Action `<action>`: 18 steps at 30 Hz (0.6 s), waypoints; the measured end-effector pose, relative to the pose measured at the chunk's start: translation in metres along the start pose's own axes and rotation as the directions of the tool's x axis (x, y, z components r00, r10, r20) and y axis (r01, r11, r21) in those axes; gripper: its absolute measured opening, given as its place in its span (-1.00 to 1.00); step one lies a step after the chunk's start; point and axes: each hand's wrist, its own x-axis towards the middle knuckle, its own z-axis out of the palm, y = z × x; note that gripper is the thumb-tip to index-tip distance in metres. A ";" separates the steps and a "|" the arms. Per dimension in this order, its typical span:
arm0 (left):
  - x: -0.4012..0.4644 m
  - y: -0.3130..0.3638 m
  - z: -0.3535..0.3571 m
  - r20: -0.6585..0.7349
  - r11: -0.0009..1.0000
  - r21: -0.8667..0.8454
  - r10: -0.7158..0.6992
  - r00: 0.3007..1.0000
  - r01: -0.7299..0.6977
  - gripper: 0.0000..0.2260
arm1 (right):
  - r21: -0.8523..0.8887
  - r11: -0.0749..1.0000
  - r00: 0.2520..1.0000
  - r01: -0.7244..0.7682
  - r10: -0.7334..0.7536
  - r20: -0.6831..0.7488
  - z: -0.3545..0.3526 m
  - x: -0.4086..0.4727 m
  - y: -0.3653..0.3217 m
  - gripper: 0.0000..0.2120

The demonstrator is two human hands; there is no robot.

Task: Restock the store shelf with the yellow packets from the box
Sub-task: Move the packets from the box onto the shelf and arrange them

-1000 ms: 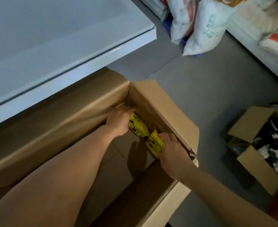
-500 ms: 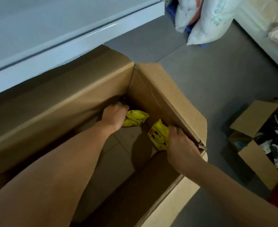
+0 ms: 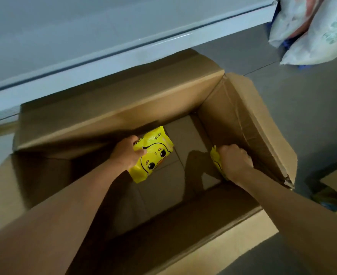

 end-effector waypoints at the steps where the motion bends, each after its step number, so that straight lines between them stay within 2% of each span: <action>1: -0.002 -0.006 -0.001 -0.002 1.000 -0.004 -0.019 1.000 0.019 -0.47 | -0.022 0.999 0.999 0.037 -0.038 -0.031 -0.001 0.004 -0.006 -0.72; 4: -0.006 -0.022 -0.002 -0.013 0.999 -0.003 -0.054 0.998 0.054 -0.48 | -0.029 0.987 0.980 0.159 -0.161 -0.118 -0.005 0.018 -0.027 -0.79; 9: -0.005 -0.037 0.005 -0.020 0.997 -0.044 -0.061 0.998 0.060 -0.65 | 0.162 0.913 0.909 0.374 -0.327 -0.257 0.006 0.059 -0.056 -0.76; 11: -0.002 -0.042 0.011 -0.012 0.995 -0.063 -0.075 0.997 0.074 -0.67 | 0.301 0.883 0.925 0.361 -0.297 -0.238 0.011 0.072 -0.064 -0.79; 14: 0.001 -0.050 0.019 0.000 0.994 -0.089 -0.070 0.998 0.069 -0.72 | 0.531 0.804 0.961 0.269 -0.259 -0.094 0.015 0.084 -0.066 -0.72; 16: 0.001 -0.053 0.022 0.005 0.993 -0.096 -0.075 0.997 0.075 -0.72 | 0.586 0.786 0.976 0.198 -0.214 -0.044 0.017 0.085 -0.058 -0.72; 18: 0.000 -0.057 0.025 0.002 0.989 -0.123 -0.083 0.997 0.083 -0.71 | 0.584 0.792 0.982 0.179 -0.183 -0.052 0.020 0.080 -0.047 -0.74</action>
